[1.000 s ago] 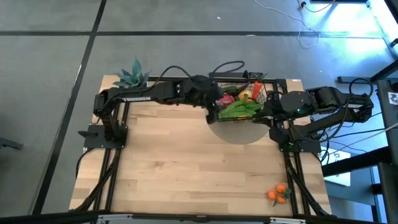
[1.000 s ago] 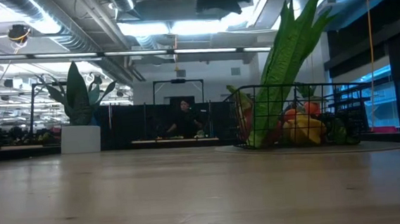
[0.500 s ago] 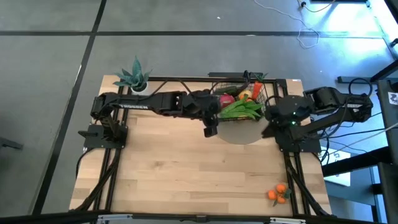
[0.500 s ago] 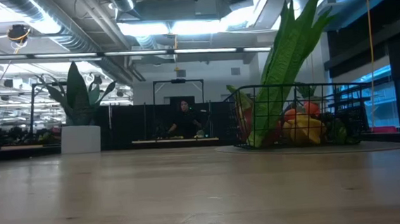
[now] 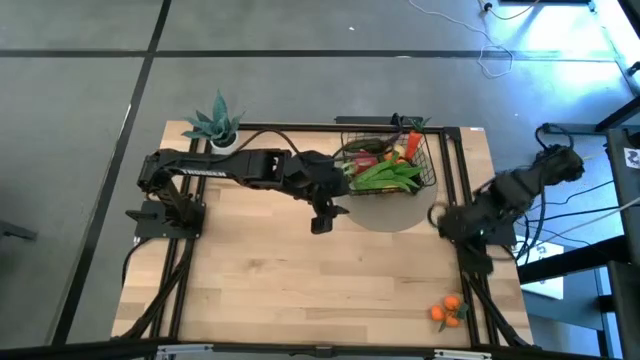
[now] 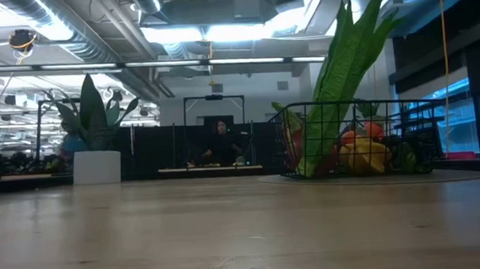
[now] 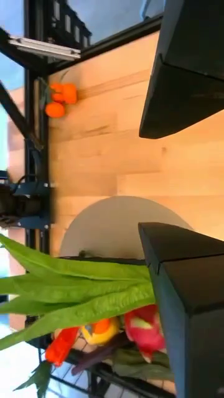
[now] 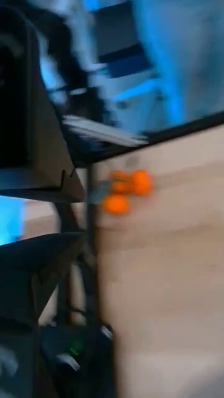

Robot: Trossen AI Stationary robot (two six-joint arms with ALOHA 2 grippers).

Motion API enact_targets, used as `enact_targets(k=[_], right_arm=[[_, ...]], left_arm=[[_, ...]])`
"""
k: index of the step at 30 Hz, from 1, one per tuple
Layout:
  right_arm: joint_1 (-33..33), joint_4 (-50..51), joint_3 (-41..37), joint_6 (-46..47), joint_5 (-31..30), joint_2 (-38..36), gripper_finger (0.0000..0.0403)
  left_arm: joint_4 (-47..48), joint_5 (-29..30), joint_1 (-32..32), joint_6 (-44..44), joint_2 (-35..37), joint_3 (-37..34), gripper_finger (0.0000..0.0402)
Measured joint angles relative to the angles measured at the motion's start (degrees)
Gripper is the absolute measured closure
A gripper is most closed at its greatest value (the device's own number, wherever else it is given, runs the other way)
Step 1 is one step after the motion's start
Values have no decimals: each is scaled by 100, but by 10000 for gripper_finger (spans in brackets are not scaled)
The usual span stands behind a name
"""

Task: Build produce basket
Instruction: Put the tangerines into the black wire basket

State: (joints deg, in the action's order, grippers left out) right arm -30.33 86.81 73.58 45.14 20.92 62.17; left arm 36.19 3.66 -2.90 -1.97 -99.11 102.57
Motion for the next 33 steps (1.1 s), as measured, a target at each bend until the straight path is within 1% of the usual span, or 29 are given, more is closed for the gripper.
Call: enact_targets(k=[3, 6, 10, 12, 14, 19, 22, 29, 33], right_arm=[[-484, -327, -547, 288, 560, 41, 324], [-861, -1281, -1113, 572, 969, 68, 324], [-1188, -2910, -1826, 1194, 1031, 98, 324], [-1291, -3462, -2147, 1615, 1026, 156, 324], [-1394, -3792, -2432, 2130, 1019, 247, 324], [-1555, -4367, -2972, 3304, 1068, 536, 324], [-1574, -4630, -3097, 3869, 1065, 711, 324], [-1574, -5257, -3106, 4752, 1078, 1206, 324], [-1583, -5264, -3104, 4892, 1084, 1520, 324]], left_arm=[[247, 5, -12, 63, 118, -3, 182], [433, 6, -28, 65, 185, -7, 183], [576, 7, -45, 65, 248, 2, 183], [642, 5, -47, 65, 252, -9, 183], [620, 7, -58, 66, 275, -7, 183], [685, 12, -93, 67, 271, -5, 183], [689, 6, -91, 67, 274, -5, 183], [685, 10, -89, 65, 271, -6, 183], [686, 8, -89, 61, 271, -5, 183]])
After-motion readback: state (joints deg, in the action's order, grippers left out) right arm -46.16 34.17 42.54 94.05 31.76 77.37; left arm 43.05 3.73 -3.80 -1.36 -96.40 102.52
